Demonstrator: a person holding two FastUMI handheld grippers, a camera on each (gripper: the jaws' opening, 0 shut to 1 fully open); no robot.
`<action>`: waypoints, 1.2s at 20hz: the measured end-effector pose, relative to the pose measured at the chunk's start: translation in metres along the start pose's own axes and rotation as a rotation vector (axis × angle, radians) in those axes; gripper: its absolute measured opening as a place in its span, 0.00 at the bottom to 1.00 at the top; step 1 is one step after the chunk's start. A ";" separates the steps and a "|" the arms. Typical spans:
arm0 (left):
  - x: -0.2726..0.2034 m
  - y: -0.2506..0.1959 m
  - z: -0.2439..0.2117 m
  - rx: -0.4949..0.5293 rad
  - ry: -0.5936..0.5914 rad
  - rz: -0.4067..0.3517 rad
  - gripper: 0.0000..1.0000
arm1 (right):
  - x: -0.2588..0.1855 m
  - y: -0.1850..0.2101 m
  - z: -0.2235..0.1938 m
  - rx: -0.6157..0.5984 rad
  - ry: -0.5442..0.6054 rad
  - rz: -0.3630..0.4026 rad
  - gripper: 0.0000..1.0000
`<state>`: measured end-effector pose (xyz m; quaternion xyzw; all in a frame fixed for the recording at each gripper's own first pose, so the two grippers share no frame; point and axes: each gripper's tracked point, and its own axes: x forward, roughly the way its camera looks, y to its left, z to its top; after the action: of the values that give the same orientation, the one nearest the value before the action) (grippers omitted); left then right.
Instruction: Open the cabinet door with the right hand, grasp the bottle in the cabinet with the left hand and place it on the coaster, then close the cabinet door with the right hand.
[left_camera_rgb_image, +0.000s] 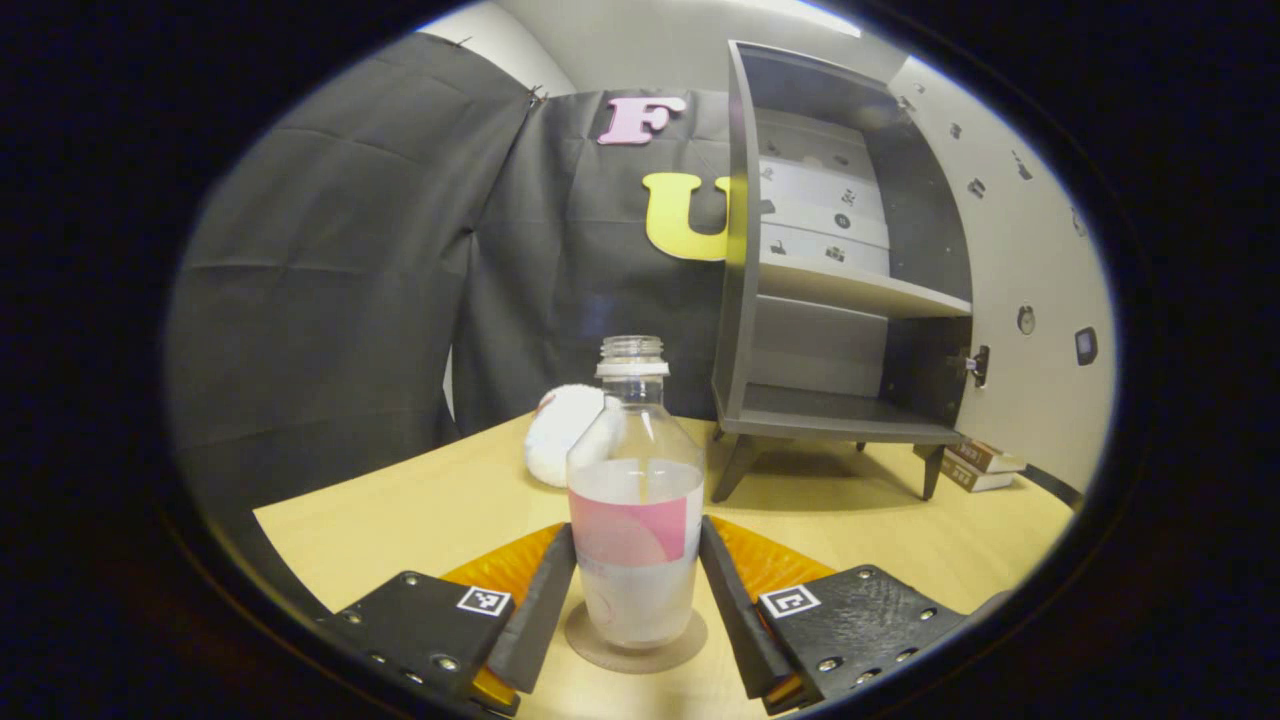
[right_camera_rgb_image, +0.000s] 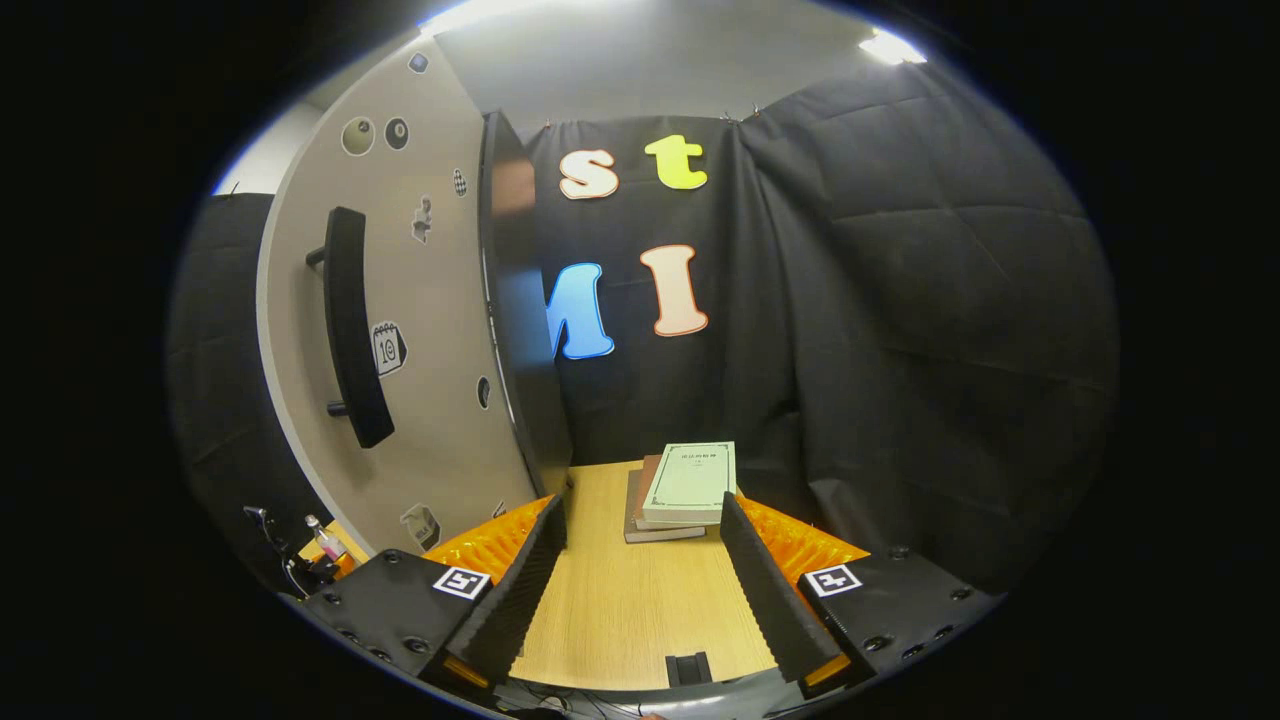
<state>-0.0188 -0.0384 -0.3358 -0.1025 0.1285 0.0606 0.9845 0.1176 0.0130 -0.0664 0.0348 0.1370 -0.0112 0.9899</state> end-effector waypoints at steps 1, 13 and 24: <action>0.001 -0.002 -0.003 0.003 0.004 -0.007 0.75 | 0.001 0.001 0.000 -0.008 0.004 -0.001 0.98; -0.003 -0.009 -0.007 0.096 0.035 0.002 0.87 | 0.014 0.004 -0.009 -0.020 0.038 -0.007 0.98; -0.023 -0.016 0.066 0.123 -0.019 0.012 0.87 | 0.021 0.002 0.002 0.033 0.004 0.040 0.94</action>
<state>-0.0221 -0.0420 -0.2641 -0.0406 0.1233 0.0594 0.9898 0.1379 0.0147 -0.0702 0.0538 0.1381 0.0063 0.9889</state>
